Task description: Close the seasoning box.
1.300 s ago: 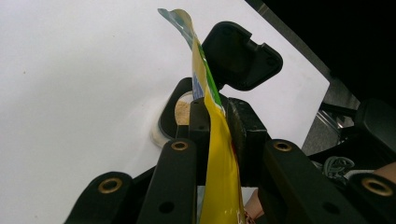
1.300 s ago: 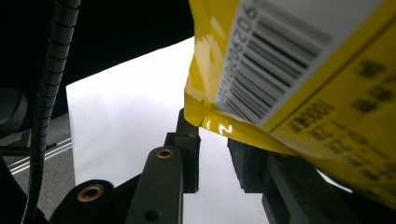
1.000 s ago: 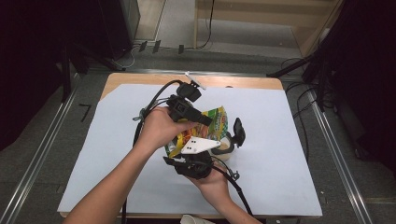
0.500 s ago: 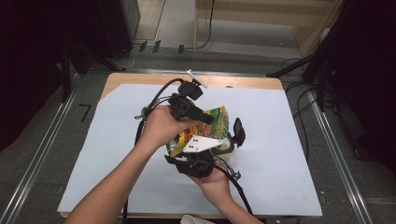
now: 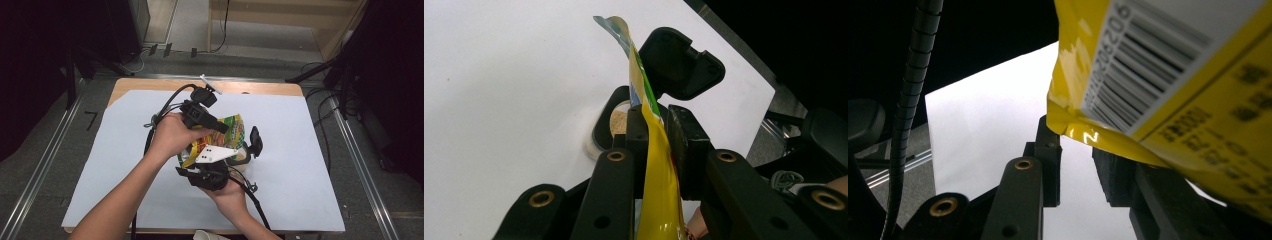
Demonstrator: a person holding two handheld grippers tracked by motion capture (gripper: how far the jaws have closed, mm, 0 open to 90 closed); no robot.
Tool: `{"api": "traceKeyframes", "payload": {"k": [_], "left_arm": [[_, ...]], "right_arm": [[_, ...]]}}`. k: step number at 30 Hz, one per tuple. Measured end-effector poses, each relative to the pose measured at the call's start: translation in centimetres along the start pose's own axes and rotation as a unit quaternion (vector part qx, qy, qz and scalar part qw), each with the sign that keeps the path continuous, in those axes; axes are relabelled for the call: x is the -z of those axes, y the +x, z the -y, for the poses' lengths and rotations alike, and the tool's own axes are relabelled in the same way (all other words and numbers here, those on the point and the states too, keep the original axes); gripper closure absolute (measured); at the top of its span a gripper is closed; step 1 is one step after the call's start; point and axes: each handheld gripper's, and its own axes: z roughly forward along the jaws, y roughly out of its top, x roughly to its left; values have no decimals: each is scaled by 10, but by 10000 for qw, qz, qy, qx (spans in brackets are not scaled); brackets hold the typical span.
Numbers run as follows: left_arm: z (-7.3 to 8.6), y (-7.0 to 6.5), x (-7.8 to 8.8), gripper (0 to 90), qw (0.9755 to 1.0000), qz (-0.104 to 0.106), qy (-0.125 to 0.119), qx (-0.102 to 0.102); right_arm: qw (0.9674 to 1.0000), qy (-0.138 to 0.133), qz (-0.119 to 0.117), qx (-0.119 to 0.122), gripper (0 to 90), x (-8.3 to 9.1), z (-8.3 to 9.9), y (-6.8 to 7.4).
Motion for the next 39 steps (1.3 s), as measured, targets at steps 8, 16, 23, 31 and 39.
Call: {"api": "traceKeyframes", "payload": {"k": [8, 16, 23, 31, 39], "left_arm": [[0, 2, 1, 803, 10000, -19, 16, 25], [-3, 0, 0, 802, 10000, -28, 50, 3], [-2, 0, -1, 802, 10000, -35, 56, 16], [-2, 1, -1, 801, 10000, -26, 45, 22], [-3, 0, 0, 800, 10000, -7, 16, 18]], "right_arm": [[10000, 1, -13, 0, 756, 0, -1, 1], [10000, -7, -41, -15, 756, 1, -3, 0], [10000, 3, -34, -39, 765, 1, -2, -1], [10000, 8, -22, -15, 765, 1, -2, -1], [10000, -15, 10, 16, 766, 2, -2, -1]]}}
